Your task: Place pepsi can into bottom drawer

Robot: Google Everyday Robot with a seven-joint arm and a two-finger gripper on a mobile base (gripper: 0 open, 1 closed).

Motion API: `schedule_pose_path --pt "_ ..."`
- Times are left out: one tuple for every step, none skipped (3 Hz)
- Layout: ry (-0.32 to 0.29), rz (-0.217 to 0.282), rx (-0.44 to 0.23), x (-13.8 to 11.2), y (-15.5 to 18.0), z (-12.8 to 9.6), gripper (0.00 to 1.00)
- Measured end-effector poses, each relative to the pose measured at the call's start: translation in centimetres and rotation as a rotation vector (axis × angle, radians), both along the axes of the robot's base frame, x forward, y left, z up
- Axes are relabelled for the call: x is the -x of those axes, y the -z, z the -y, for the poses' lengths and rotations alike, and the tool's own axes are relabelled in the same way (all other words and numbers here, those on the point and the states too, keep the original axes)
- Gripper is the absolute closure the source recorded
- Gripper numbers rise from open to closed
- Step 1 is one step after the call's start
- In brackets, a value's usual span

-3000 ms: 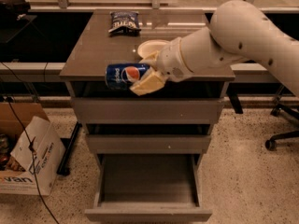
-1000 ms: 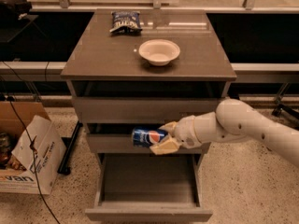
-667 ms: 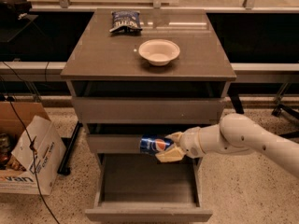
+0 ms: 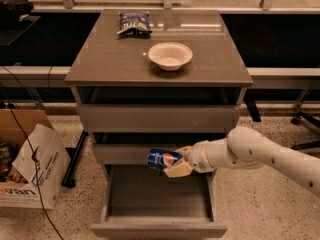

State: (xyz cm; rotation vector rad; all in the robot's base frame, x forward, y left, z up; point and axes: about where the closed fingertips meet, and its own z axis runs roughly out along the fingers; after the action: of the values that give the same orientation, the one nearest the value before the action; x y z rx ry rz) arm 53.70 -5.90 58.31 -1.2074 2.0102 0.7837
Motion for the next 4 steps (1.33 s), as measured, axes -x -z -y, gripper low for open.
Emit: schedule_pose_path --pt "0.023 -0.03 -0.012 -1.4 4.8 -0.5 1.0" --pt "0.052 -0.104 -0.049 -1.9 10.8 -0.9 1.0" --pt "0.081 -0.192 -0.108 -2.0 17.5 -1.3 1.0" --pt "0.089 -0.199 -0.109 -2.0 17.9 -1.3 1.0"
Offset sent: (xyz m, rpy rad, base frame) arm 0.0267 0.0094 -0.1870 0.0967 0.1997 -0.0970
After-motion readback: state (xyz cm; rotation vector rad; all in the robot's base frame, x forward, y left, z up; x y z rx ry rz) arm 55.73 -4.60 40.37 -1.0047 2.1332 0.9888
